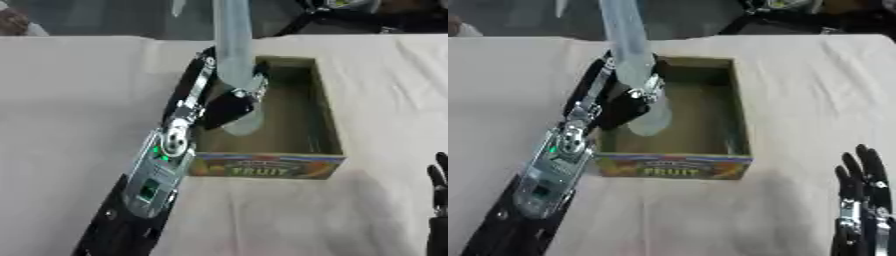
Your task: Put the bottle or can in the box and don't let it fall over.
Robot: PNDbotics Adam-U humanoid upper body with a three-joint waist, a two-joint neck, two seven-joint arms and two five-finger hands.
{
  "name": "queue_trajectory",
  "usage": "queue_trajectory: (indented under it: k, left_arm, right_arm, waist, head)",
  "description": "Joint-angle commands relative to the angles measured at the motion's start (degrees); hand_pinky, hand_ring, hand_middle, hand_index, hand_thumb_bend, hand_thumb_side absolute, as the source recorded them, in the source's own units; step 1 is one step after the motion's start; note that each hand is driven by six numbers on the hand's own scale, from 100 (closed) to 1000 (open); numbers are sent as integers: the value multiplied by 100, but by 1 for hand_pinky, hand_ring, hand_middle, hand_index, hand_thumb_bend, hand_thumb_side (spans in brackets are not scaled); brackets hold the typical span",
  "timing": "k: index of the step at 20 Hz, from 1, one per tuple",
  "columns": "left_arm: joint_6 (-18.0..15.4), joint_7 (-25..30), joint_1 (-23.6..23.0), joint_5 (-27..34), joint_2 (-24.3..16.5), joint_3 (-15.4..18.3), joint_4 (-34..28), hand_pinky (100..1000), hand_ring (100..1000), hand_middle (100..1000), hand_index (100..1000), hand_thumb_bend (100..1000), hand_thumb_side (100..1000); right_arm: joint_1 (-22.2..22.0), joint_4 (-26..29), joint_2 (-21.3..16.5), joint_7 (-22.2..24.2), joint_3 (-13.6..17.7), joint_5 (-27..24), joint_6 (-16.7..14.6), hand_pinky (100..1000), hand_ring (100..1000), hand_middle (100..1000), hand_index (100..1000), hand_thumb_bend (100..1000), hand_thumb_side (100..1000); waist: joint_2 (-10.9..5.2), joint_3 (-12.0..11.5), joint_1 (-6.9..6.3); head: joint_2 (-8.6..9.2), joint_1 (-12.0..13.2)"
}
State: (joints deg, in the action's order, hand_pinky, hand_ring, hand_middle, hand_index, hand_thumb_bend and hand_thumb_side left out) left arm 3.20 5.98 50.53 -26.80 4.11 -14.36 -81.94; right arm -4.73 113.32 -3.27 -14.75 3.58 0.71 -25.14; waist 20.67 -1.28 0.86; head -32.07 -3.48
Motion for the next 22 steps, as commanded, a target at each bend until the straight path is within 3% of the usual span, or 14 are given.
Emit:
queue_trajectory:
  k: [1, 8, 14, 16, 19, 22]
  left_arm:
    - [-322, 524, 130, -397, -7, -46, -60, 1000, 1000, 1000, 945, 100, 672]
    - [-489, 1246, 73, -1311, -64, 117, 42, 1000, 1000, 1000, 964, 100, 672]
    - [-522, 1393, 30, -1420, -115, 192, -23, 1000, 1000, 1000, 970, 100, 670]
    - [-494, 1484, 15, -1264, -124, 206, -16, 1000, 1000, 1000, 982, 100, 639]
    - [-420, 1562, -2, -1143, -154, 239, 4, 1000, 1000, 1000, 994, 100, 499]
    - [-311, 1541, -23, -1066, -167, 278, 34, 1000, 1000, 1000, 996, 100, 423]
  right_arm:
    - [6, 127, -58, 40, 32, -8, -4, 1000, 1000, 1000, 1000, 100, 672]
    - [-35, 127, -15, 8, 22, 88, -9, 1000, 1000, 1000, 1000, 100, 675]
    - [-76, 127, -29, -32, 15, 136, -9, 1000, 1000, 1000, 1000, 100, 676]
    - [-92, 127, -43, -44, 19, 128, -18, 1000, 1000, 1000, 1000, 100, 677]
    - [-106, 127, -61, -52, 26, 113, -26, 1000, 1000, 1000, 1000, 100, 678]
    - [-110, 127, -69, -55, 34, 102, -27, 1000, 1000, 1000, 1000, 100, 678]
  waist:
    - [-80, -10, 6]
    - [-104, -82, 6]
    - [-150, -131, -16]
    - [-168, -142, -27]
    - [-183, -152, -41]
    - [-189, -154, -48]
  head:
    - [53, -8]
    - [30, -30]
    - [-14, -88]
    - [-34, -102]
    - [-40, -113]
    - [-35, -113]
